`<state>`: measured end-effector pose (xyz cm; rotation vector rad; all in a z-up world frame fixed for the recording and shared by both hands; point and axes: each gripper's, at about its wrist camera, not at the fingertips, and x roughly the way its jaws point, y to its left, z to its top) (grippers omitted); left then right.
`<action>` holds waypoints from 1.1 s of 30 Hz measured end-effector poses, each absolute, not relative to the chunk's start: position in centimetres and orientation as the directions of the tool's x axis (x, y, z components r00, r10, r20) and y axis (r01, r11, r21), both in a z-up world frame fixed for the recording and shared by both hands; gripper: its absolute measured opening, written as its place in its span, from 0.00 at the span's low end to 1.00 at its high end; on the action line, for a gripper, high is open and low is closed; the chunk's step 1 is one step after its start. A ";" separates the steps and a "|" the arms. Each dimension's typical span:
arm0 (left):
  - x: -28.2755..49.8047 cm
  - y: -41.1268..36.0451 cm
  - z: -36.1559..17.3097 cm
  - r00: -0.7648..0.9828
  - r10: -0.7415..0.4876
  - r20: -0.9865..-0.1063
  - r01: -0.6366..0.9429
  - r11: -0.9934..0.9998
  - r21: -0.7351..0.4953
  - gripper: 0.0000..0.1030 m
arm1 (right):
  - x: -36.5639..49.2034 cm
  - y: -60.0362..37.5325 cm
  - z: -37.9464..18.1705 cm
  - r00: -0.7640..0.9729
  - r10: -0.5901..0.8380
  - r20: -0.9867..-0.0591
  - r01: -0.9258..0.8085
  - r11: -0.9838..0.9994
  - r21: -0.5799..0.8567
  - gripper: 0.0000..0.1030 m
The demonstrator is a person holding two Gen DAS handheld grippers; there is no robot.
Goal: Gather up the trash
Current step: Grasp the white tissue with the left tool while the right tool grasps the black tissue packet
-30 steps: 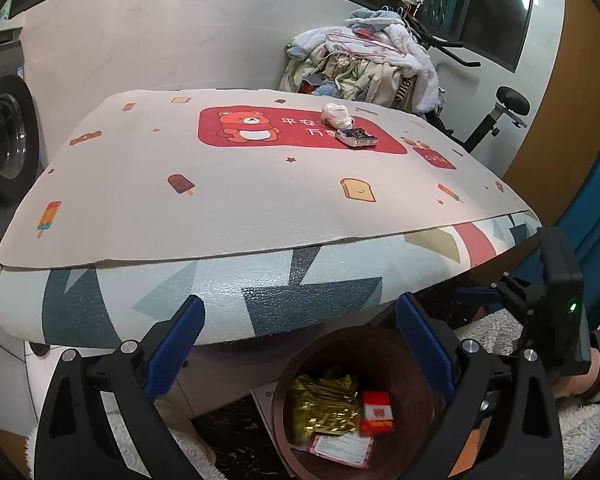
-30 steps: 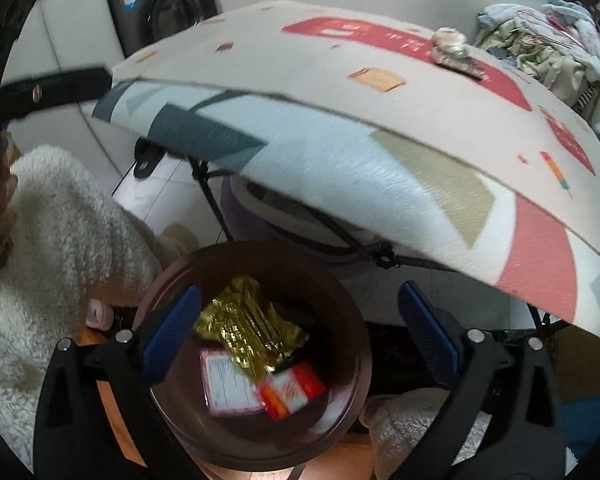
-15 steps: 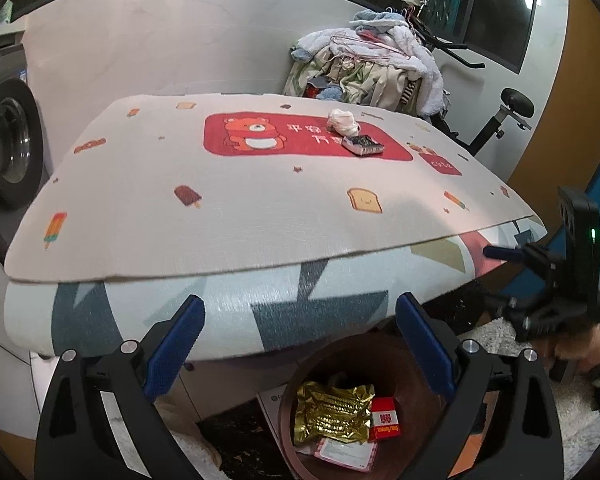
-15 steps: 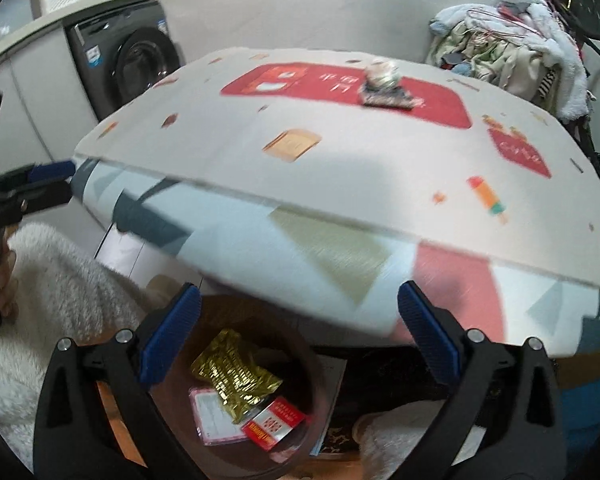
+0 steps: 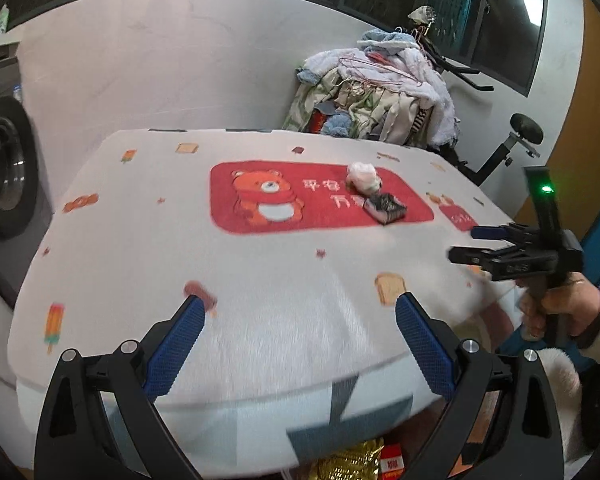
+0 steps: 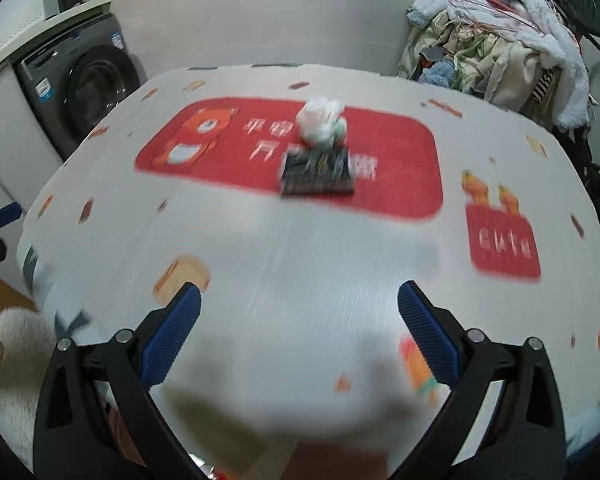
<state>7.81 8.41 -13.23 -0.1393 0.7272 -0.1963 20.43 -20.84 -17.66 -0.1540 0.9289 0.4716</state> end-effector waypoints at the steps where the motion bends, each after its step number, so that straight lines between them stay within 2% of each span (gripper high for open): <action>1: 8.7 8.5 -13.1 0.733 -0.225 -0.642 0.131 0.973 -0.192 0.91 | 21.6 -20.4 -17.7 0.512 0.318 -0.798 -0.456 0.888 0.061 0.94; 5: 11.2 8.4 -13.1 0.735 -0.209 -0.645 0.133 0.977 -0.166 0.91 | 25.5 -18.9 -17.8 0.539 0.298 -0.788 -0.467 0.884 0.015 0.94; 9: 13.8 8.1 -13.5 0.720 -0.224 -0.657 0.142 0.974 -0.176 0.91 | 29.0 -17.6 -18.5 0.525 0.300 -0.796 -0.464 0.885 0.028 0.94; 14: 15.8 7.3 -13.9 0.714 -0.219 -0.666 0.156 0.976 -0.153 0.91 | 32.2 -15.7 -20.1 0.490 0.266 -0.830 -0.464 0.886 0.010 0.94; 16: 16.5 6.8 -14.1 0.707 -0.228 -0.670 0.172 0.974 -0.150 0.91 | 32.9 -15.2 -20.8 0.483 0.231 -0.845 -0.465 0.885 -0.024 0.89; 18: 17.2 6.4 -14.2 0.695 -0.249 -0.675 0.185 0.968 -0.167 0.91 | 33.1 -15.0 -21.3 0.452 0.241 -0.859 -0.487 0.874 -0.011 0.69; 19: 17.5 6.2 -14.2 0.690 -0.258 -0.676 0.188 0.966 -0.177 0.91 | 32.9 -15.2 -21.4 0.443 0.249 -0.861 -0.495 0.869 -0.004 0.66; 23: 19.7 5.5 -14.5 0.670 -0.278 -0.688 0.192 0.960 -0.202 0.91 | 31.6 -16.8 -20.6 0.478 0.285 -0.831 -0.510 0.860 0.001 0.63; 28: 24.1 2.9 -15.0 0.636 -0.333 -0.696 0.228 0.943 -0.244 0.91 | 30.6 -21.8 -19.1 0.529 0.287 -0.798 -0.449 0.893 0.023 0.63; 33: 30.7 -1.9 -16.3 0.575 -0.346 -0.742 0.300 0.932 -0.202 0.85 | 30.1 -27.3 -18.2 0.579 0.262 -0.772 -0.363 0.931 0.045 0.63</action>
